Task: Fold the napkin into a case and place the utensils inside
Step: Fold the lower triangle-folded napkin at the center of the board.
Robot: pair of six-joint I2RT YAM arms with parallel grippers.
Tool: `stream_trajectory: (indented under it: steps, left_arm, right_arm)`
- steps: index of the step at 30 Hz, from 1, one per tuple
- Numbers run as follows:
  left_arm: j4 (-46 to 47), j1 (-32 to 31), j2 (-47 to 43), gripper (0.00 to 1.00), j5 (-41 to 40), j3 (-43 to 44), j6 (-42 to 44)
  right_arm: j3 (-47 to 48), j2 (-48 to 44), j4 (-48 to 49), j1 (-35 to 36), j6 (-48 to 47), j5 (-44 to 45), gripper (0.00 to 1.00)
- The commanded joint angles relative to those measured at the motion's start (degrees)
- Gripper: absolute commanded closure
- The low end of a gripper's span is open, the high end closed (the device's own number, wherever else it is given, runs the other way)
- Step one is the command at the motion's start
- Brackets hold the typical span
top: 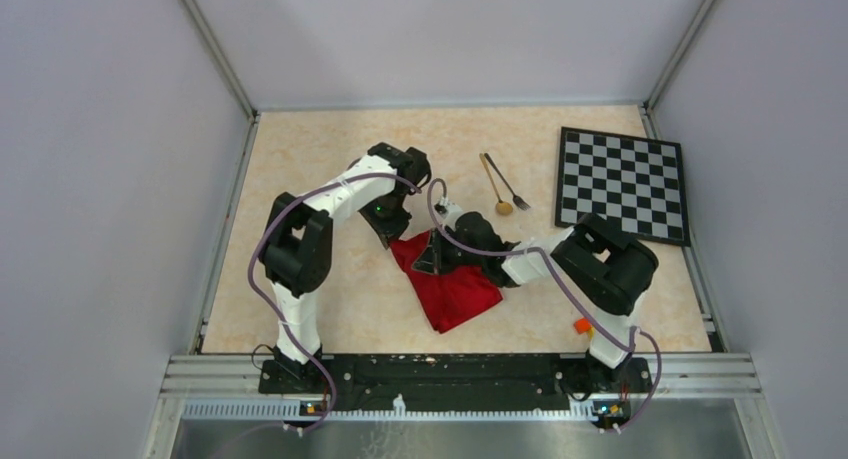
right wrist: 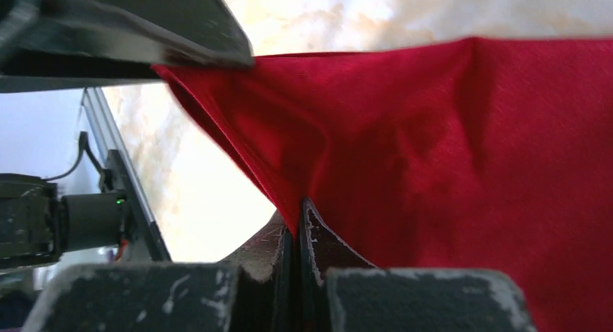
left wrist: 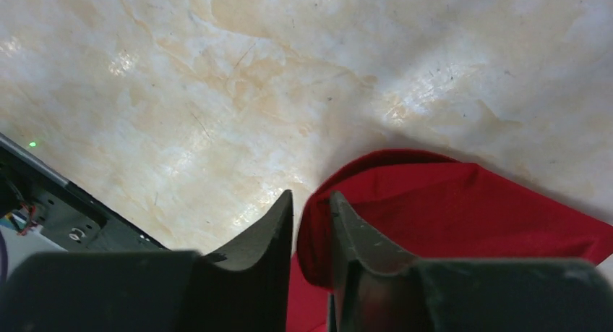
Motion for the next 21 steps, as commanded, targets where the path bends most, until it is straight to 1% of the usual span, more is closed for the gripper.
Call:
stream_trajectory:
  steps: [1, 5, 9, 11, 14, 15, 16, 19, 21]
  left_arm:
    - [1.28, 0.54, -0.20, 0.62, -2.21, 2.00, 2.10]
    - [4.06, 0.53, -1.13, 0.38, -2.62, 3.09, 5.43]
    - [9.26, 0.53, -4.12, 0.20, -1.10, 2.98, 12.23]
    - [14.48, 0.59, -7.27, 0.14, -1.02, 0.60, 17.48]
    - [25.40, 0.74, -15.55, 0.06, -0.20, -8.41, 25.53]
    - [30.22, 0.98, -18.82, 0.02, 0.53, -12.63, 27.81]
    - [34.76, 1.14, -22.77, 0.01, 1.55, -18.65, 30.28]
    - [45.20, 2.38, -34.00, 0.02, 4.52, -30.94, 34.70]
    - [49.90, 3.24, -39.90, 0.06, 6.86, -37.56, 35.93]
  right_arm:
    - [-3.31, 1.82, 7.71, -3.18, 11.10, -6.84, 1.00]
    - [-5.61, 3.26, 12.73, -4.80, 14.76, -9.54, 1.00]
    - [-7.31, 4.45, 15.91, -6.21, 17.63, -11.01, 1.00]
    - [-7.67, 4.43, 16.39, -6.94, 18.75, -11.40, 1.00]
    - [-6.72, 4.17, 14.76, -7.97, 18.84, -12.03, 1.00]
    - [-6.19, 4.27, 14.20, -8.34, 18.82, -12.46, 1.00]
    - [-5.47, 4.32, 13.38, -8.62, 18.68, -12.93, 1.00]
    - [-3.68, 4.65, 10.08, -9.53, 17.73, -13.52, 1.00]
    - [-3.20, 5.26, 9.62, -10.30, 17.89, -14.07, 1.00]
